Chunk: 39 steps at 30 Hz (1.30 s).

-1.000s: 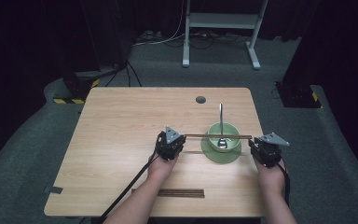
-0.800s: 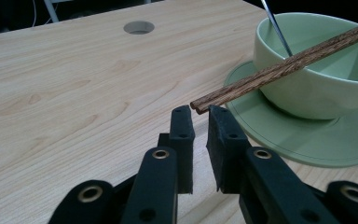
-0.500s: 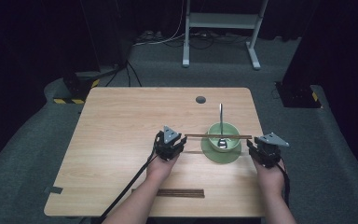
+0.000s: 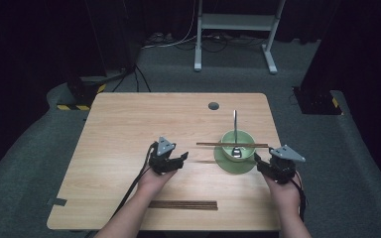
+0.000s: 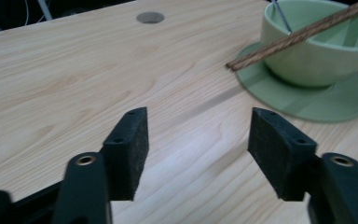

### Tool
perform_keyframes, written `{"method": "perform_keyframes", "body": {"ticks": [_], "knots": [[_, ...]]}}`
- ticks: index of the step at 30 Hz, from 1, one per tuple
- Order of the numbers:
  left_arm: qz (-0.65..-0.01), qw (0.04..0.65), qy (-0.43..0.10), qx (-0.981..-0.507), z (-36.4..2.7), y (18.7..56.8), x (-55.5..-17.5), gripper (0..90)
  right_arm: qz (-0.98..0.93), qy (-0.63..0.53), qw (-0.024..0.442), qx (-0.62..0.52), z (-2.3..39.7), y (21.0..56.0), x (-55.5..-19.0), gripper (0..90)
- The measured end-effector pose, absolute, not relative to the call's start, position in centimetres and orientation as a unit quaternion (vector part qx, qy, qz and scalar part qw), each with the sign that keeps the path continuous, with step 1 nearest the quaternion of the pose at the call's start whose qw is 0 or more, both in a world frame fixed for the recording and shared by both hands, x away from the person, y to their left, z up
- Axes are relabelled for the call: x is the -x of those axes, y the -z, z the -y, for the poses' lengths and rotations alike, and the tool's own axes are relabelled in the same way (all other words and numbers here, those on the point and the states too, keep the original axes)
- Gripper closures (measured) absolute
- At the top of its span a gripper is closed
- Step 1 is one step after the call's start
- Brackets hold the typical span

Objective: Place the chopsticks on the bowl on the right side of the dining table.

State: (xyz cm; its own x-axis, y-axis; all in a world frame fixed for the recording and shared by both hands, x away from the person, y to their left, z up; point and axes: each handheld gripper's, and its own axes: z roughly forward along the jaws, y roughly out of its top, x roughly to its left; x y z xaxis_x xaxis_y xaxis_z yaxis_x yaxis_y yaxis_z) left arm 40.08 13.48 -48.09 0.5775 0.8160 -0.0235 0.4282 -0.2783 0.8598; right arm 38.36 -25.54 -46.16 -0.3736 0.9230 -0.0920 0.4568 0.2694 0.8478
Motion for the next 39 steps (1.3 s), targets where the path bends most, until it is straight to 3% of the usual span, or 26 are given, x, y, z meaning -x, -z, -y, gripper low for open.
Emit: {"method": "perform_keyframes", "body": {"ticks": [4,7,11,16,19,30,39], "knots": [[-0.412,0.428,-0.216,-0.774,-17.1,48.6,-38.8,24.9,-0.746,-0.393,0.292,-0.451,23.9,46.2,-36.9,31.8],[-0.43,0.426,-0.218,-0.765,-21.0,49.3,-37.2,21.9,-0.755,-0.401,0.279,-0.437,22.2,46.5,-35.5,29.7],[-0.472,0.424,-0.22,-0.741,-27.5,50.3,-34.7,17.9,-0.756,-0.428,0.228,-0.44,20.4,47.9,-33.7,29.1],[-0.508,0.365,-0.238,-0.743,-33.0,52.0,-31.6,15.3,-0.766,-0.381,0.208,-0.474,19.6,50.9,-33.2,31.6],[-0.523,0.346,-0.23,-0.744,-33.4,52.9,-30.9,15.2,-0.768,-0.347,0.195,-0.501,19.4,52.4,-33.9,29.8],[-0.501,0.332,-0.215,-0.77,-32.7,53.0,-31.4,11.9,-0.768,-0.32,0.223,-0.508,17.9,52.5,-34.2,21.5],[-0.504,0.331,-0.217,-0.768,-32.6,53.0,-31.3,11.9,-0.768,-0.32,0.221,-0.509,17.7,52.5,-34.2,21.3]]}}
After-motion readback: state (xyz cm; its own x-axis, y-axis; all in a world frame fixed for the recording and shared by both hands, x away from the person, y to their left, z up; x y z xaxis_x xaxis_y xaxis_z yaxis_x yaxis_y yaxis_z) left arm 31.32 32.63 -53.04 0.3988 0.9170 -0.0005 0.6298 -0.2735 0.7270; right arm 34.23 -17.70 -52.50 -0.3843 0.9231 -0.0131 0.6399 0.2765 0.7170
